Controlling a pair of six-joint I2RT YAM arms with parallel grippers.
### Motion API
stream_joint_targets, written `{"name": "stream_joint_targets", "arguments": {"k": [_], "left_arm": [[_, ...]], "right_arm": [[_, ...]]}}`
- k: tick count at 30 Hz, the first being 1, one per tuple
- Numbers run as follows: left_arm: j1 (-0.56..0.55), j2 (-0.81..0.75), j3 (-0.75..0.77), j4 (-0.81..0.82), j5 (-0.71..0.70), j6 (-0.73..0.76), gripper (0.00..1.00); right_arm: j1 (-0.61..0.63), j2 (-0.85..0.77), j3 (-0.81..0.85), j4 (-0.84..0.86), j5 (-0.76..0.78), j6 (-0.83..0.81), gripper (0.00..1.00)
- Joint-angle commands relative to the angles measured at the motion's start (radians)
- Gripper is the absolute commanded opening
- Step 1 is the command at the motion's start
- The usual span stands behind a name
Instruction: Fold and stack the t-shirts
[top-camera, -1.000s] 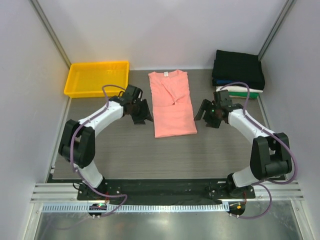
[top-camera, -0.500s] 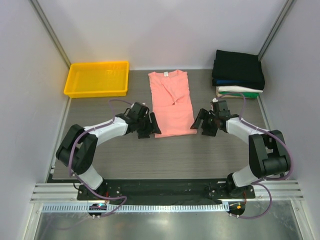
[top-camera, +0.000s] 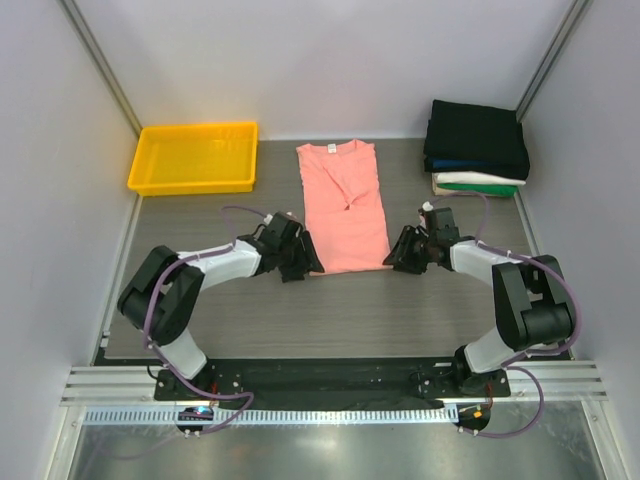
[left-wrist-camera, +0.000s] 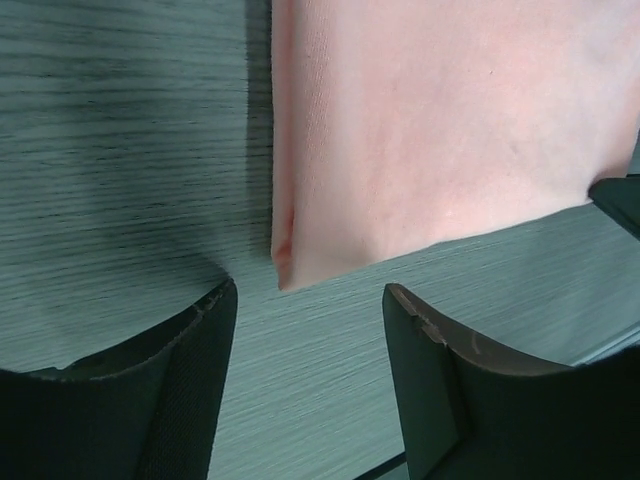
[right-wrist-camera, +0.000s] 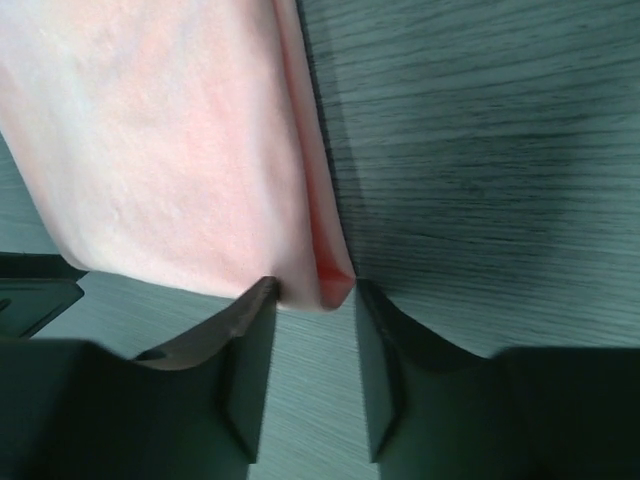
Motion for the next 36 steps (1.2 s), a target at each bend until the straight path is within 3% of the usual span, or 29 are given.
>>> {"name": "stream_joint_targets", "arguments": {"k": [1,6,13,16,17,20,24,28,36], "left_arm": [[-0.012,0.022,-0.018,0.043,-0.020,-0.025,0.61],[-0.016,0.047,-0.023,0.047,-0.032,-0.030,0.59],[-0.021,0.083,-0.018,0.058,-0.055,-0.043,0.47],[-0.021,0.099,-0.006,0.073,-0.060,-0.048,0.35],[-0.021,0.106,0.000,0.075,-0.057,-0.050,0.23],[-0.024,0.114,0.020,0.073,-0.055,-0.053,0.00],[-0.049,0.051,0.012,0.040,-0.060,-0.056,0.00],[-0.098,-0.074,-0.029,-0.045,-0.104,-0.077,0.00],[-0.351,-0.424,-0.107,-0.281,-0.244,-0.233,0.00]], "right_arm": [[-0.001,0.055,-0.018,0.021,-0.008,-0.011,0.40],[-0.002,0.066,-0.011,0.027,-0.008,-0.013,0.19],[-0.001,0.078,-0.008,0.024,-0.011,-0.019,0.09],[-0.001,0.080,-0.012,0.029,-0.013,-0.022,0.04],[-0.001,0.082,-0.011,0.029,-0.014,-0.022,0.01],[-0.002,0.072,-0.020,0.027,-0.020,-0.020,0.01],[0.001,-0.010,-0.037,-0.017,-0.016,-0.013,0.01],[-0.001,-0.214,-0.055,-0.179,0.027,0.001,0.01],[0.005,-0.622,-0.043,-0.528,0.061,0.078,0.01]]}}
